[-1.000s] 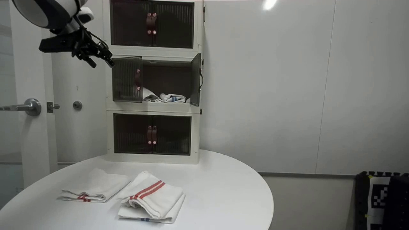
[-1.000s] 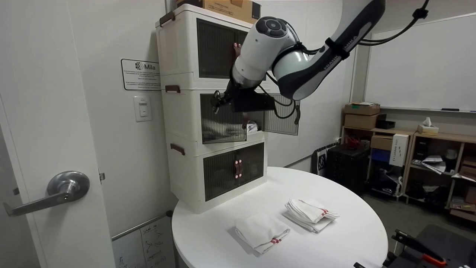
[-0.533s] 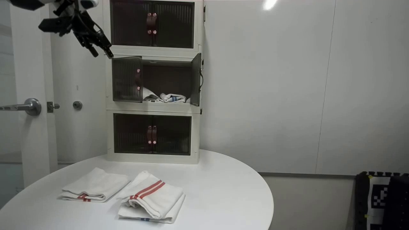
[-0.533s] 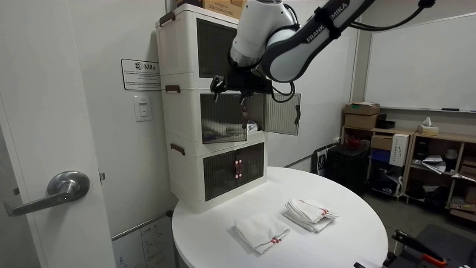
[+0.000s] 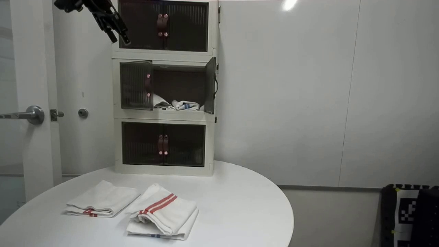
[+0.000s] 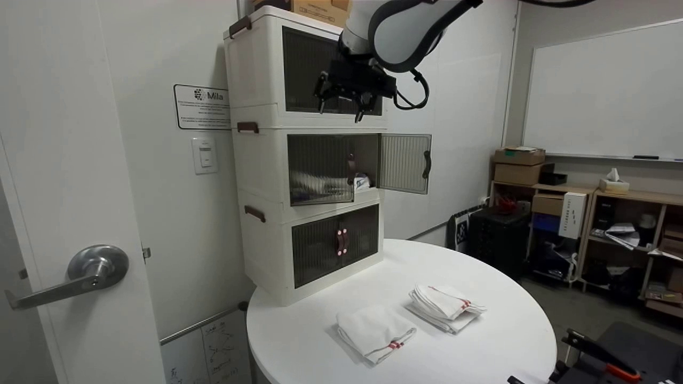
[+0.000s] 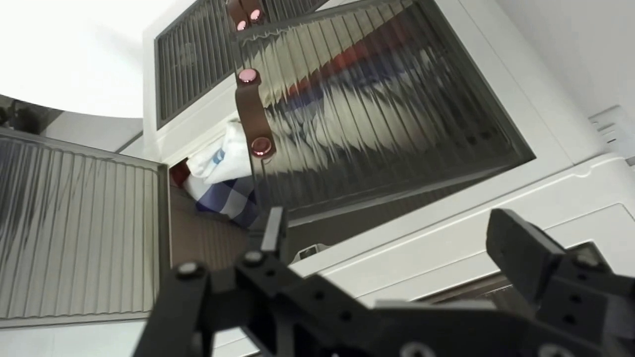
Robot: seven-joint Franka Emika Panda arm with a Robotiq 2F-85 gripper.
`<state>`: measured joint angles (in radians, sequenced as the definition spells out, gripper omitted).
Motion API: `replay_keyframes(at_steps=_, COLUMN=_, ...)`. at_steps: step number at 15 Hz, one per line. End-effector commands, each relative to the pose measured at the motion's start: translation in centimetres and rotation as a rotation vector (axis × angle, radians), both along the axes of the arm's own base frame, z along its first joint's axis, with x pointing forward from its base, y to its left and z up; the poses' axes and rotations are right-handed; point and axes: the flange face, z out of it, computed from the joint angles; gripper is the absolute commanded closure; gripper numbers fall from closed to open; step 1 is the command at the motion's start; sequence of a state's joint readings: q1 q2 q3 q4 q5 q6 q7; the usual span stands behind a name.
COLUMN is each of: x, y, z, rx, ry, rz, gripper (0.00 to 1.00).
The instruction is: Open the middle drawer
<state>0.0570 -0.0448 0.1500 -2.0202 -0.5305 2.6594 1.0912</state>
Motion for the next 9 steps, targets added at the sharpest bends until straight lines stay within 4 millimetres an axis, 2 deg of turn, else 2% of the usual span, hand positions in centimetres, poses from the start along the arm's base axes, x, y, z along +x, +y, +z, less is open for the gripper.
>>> replay_keyframes(at_steps=1, x=0.0, y=0.0, z=-0.1, rx=0.000, ry=0.001, rz=0.000, gripper=0.00)
replay_keyframes(at_steps=2, x=0.1, y=0.2, z=-0.2, rx=0.016, ry=0.043, rz=0.022, gripper=0.00)
replay_keyframes(at_steps=3, x=0.2, y=1.7, z=-1.4, rx=0.048, ry=0.124, rz=0.074, gripper=0.00)
replay_keyframes(at_steps=6, x=1.9, y=3.8, z=-1.4, rx=0.139, ry=0.177, rz=0.187, gripper=0.00)
replay_keyframes(at_steps=9, x=3.6, y=5.8, z=0.7, rx=0.237, ry=0.233, rz=0.328, gripper=0.00)
